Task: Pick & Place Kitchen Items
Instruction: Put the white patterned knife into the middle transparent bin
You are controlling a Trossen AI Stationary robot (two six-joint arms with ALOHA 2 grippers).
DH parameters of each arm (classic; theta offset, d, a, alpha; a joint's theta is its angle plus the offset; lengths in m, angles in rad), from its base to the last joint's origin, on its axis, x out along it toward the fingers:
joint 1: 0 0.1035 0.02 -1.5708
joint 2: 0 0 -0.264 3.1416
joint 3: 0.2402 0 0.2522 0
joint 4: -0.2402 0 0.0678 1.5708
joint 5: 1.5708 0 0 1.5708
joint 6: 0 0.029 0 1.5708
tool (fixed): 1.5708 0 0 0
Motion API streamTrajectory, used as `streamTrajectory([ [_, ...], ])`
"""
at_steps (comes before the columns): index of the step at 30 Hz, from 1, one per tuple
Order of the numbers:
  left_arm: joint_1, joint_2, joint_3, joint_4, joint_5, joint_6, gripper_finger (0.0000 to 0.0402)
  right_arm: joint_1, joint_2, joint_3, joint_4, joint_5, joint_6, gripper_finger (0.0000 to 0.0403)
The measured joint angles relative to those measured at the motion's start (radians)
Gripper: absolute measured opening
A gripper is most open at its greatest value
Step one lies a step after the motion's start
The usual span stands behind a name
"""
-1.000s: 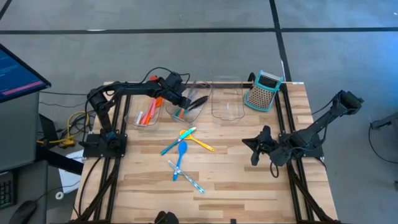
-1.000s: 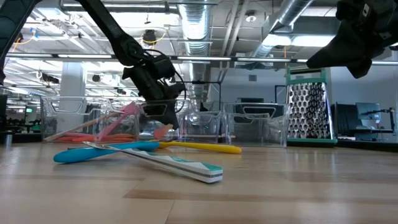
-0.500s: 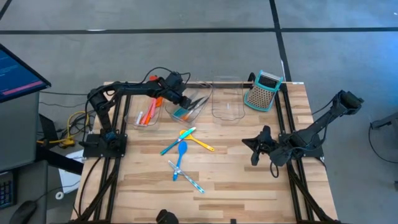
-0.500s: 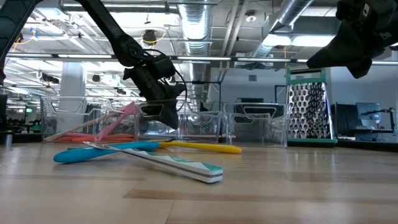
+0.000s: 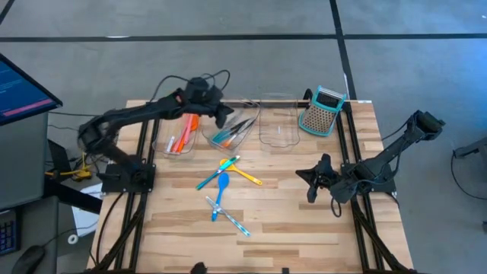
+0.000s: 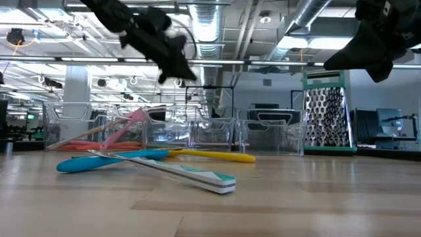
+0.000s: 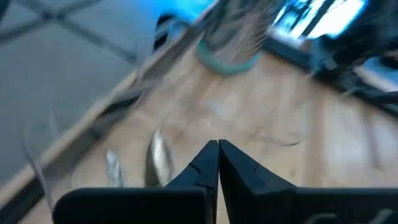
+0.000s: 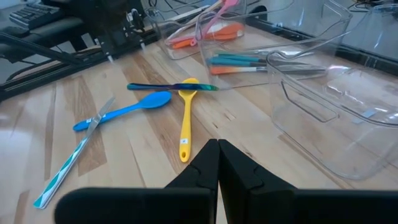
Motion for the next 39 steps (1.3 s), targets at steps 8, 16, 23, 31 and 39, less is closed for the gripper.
streamTrajectory([
  [8, -0.116, -0.383, -0.162, 0.002, -0.01, 0.133, 0.0001, 0.0, 0.0, 0.0, 0.017, 0.001, -0.001, 0.0001],
  [16, -0.247, -0.777, -0.406, 0.007, -0.015, 0.123, 0.0001, 0.0, 0.0, 0.0, 0.085, 0.002, -0.093, 0.0001],
  [23, -0.411, -1.013, -0.575, 0.009, -0.013, 0.121, 0.0001, 0.0, 0.0, 0.0, 0.23, 0.001, -0.257, 0.0001],
  [31, -0.604, -1.034, -0.685, 0.071, -0.071, 0.121, 0.0001, -0.001, 0.0, 0.0, 0.301, -0.005, -0.305, 0.0001],
  [39, -0.747, -0.956, -0.694, 0.156, -0.208, 0.121, 0.0001, -0.001, 0.0, 0.0, 0.308, -0.006, -0.305, 0.0002],
])
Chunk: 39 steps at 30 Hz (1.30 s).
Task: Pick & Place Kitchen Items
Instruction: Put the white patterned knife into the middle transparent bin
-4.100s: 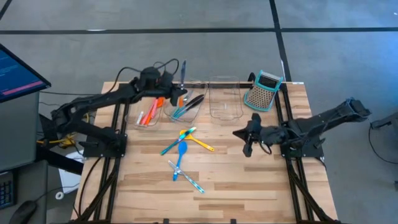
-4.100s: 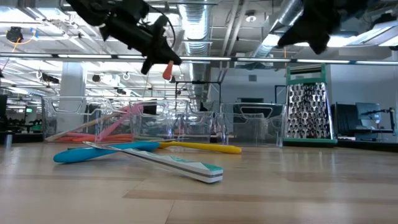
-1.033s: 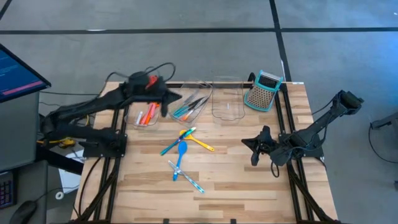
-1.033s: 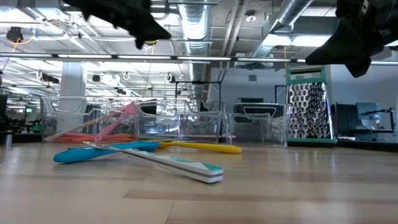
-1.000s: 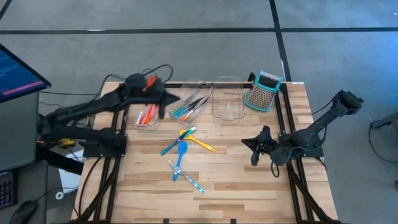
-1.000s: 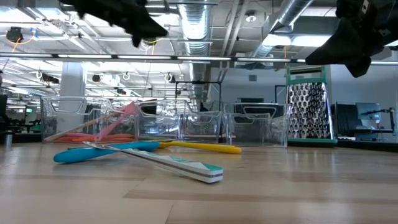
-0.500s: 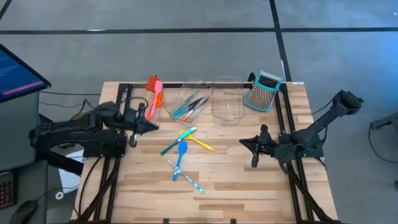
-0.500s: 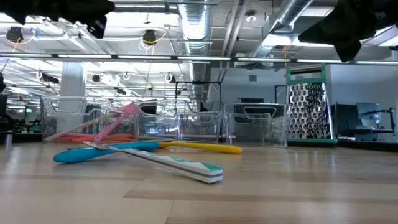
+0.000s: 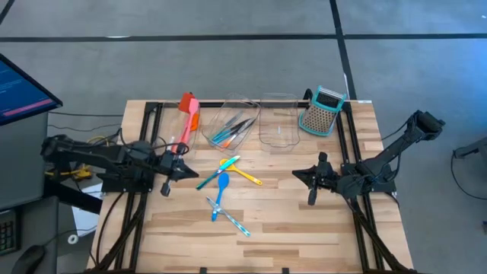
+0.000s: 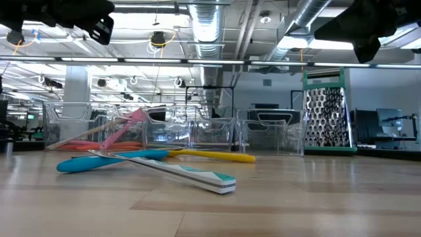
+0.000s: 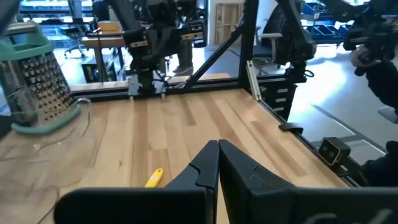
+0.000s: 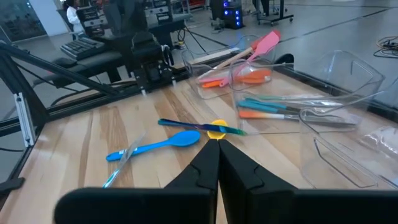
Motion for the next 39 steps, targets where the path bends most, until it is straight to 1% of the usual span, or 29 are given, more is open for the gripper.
streamTrajectory([
  [5, -0.067, 0.035, 0.0, 0.049, -0.048, -0.048, 0.0001, 0.0, 0.0, 0.0, 0.0, 0.0, 0.0, 0.0002],
  [8, -0.112, 0.063, 0.0, 0.08, -0.098, -0.083, 0.0001, 0.0, 0.0, 0.0, 0.0, 0.0, 0.0, 0.0002],
  [13, -0.182, 0.125, 0.0, 0.094, -0.268, -0.173, 0.0001, 0.0, 0.0, 0.0, 0.0, 0.0, 0.0, 0.0002],
  [15, -0.204, 0.152, 0.0, 0.097, -0.312, -0.194, 0.0001, -0.001, 0.0, 0.0, 0.0, 0.0, 0.0, 0.0002],
  [19, -0.241, 0.206, 0.014, 0.104, -0.325, -0.234, 0.0001, -0.002, 0.0, 0.0, 0.0, 0.0, 0.0, 0.0002],
  [27, -0.323, 0.301, 0.1, 0.131, -0.324, -0.233, 0.0001, -0.002, 0.0, 0.0, 0.0, 0.0, 0.0, 0.0001],
  [32, -0.384, 0.357, 0.146, 0.135, -0.324, -0.159, 0.0001, -0.002, 0.0, 0.0, 0.0, 0.0, 0.0, 0.0001],
  [39, -0.449, 0.401, 0.161, 0.139, -0.324, -0.148, 0.0001, -0.001, 0.0, 0.0, 0.0, -0.001, 0.0, 0.0001],
])
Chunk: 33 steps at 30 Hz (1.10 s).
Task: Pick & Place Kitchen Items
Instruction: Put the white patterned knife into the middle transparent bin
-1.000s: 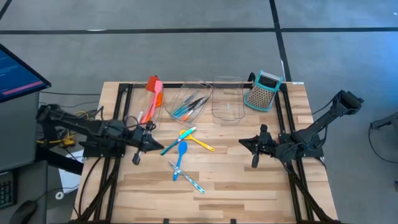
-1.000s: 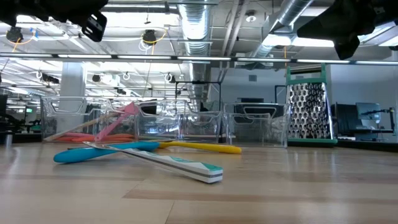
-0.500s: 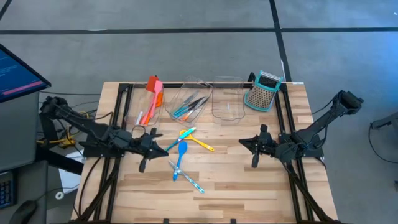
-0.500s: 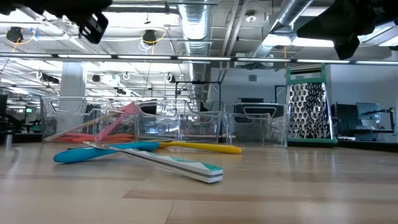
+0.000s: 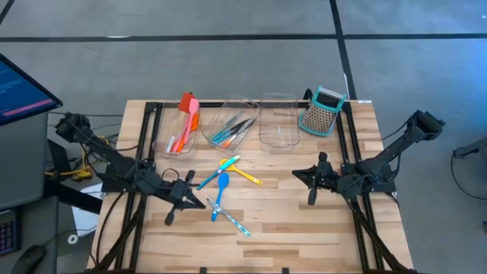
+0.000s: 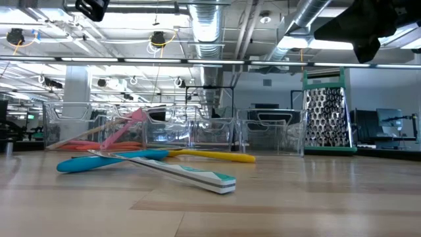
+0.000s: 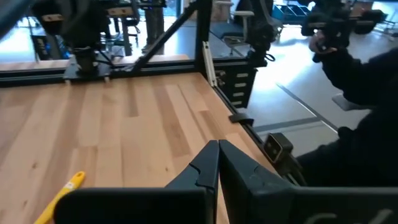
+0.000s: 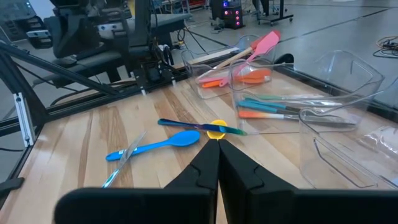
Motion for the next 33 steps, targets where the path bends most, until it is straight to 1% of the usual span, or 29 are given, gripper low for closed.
streamTrajectory([
  [4, -0.016, 0.028, 0.0, 0.013, 0.008, -0.006, 0.0001, 0.0, 0.0, 0.0, 0.0, 0.0, -0.01, 0.0001],
  [7, -0.017, 0.077, 0.004, 0.067, 0.008, -0.022, 0.0001, 0.0, 0.0, 0.0, 0.0, 0.0, -0.01, 0.0001],
  [10, -0.007, 0.136, 0.057, 0.073, 0.008, -0.004, 0.0001, 0.0, 0.0, 0.0, 0.0, 0.0, -0.01, 0.0001],
  [13, -0.007, 0.196, 0.133, 0.06, 0.007, 0.079, 0.0001, -0.005, 0.0, 0.0, 0.001, 0.0, -0.01, 0.0001],
  [16, -0.007, 0.247, 0.223, -0.014, 0.009, 0.157, 0.0001, -0.017, 0.0, 0.0, 0.009, 0.0, -0.01, 0.0001],
  [20, 0.026, 0.311, 0.326, -0.081, 0.012, 0.207, 0.0001, -0.035, 0.0, 0.0, 0.015, -0.001, -0.009, 0.0001],
  [23, 0.068, 0.356, 0.396, -0.152, 0.011, 0.256, 0.0001, -0.05, 0.0, 0.0, 0.015, -0.002, -0.009, 0.0001],
  [27, 0.15, 0.414, 0.491, -0.285, 0.017, 0.317, 0.0001, -0.061, 0.0, 0.0, 0.015, -0.003, -0.007, 0.0001],
  [28, 0.173, 0.426, 0.51, -0.312, 0.032, 0.335, 0.0001, -0.063, 0.0, 0.0, 0.015, -0.003, -0.006, 0.0001],
  [31, 0.245, 0.462, 0.568, -0.375, 0.138, 0.388, 0.0001, -0.066, 0.0, 0.0, 0.014, -0.003, -0.007, 0.0001],
  [33, 0.287, 0.481, 0.61, -0.423, 0.195, 0.392, 0.0001, -0.066, 0.0, 0.0, 0.012, -0.003, -0.007, 0.0001],
])
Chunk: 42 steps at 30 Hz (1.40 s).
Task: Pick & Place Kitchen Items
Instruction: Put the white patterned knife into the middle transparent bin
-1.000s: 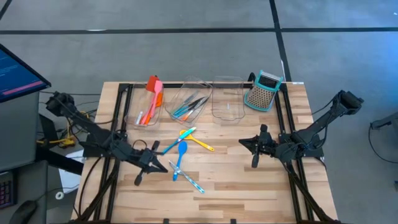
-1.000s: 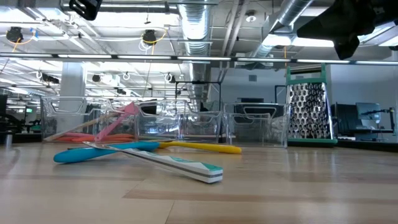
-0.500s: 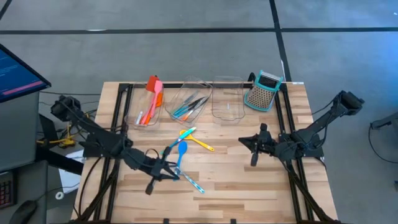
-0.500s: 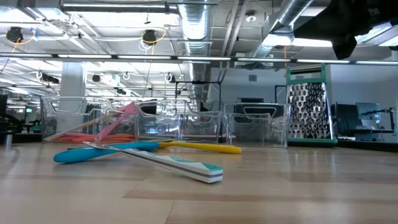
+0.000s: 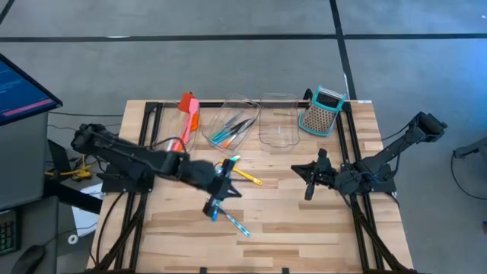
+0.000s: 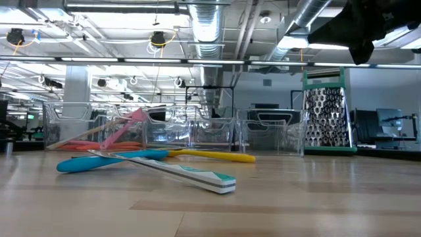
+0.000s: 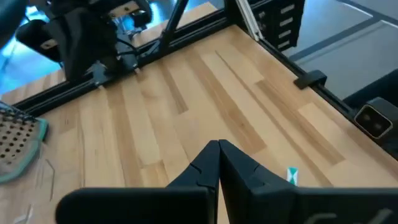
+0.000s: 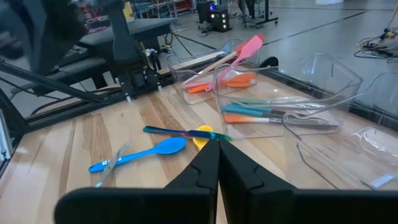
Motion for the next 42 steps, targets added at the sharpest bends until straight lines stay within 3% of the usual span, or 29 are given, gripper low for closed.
streamTrajectory([
  [6, 0.058, 0.04, 0.067, -0.085, 0.023, 0.002, 0.0001, 0.0, 0.0, 0.0, -0.008, 0.0, -0.003, 0.0001],
  [15, 0.026, 0.193, 0.066, -0.291, 0.102, -0.002, 0.0001, 0.0, 0.001, 0.0, -0.029, 0.0, -0.002, 0.0001],
  [33, -0.065, 0.358, 0.066, -0.197, 0.104, -0.012, 0.0002, 0.001, 0.001, 0.0, -0.062, -0.082, 0.0, 0.0001],
  [42, -0.065, 0.382, 0.029, -0.173, 0.11, -0.036, 0.0054, 0.001, 0.001, 0.0, -0.079, -0.132, 0.0, 0.0001],
])
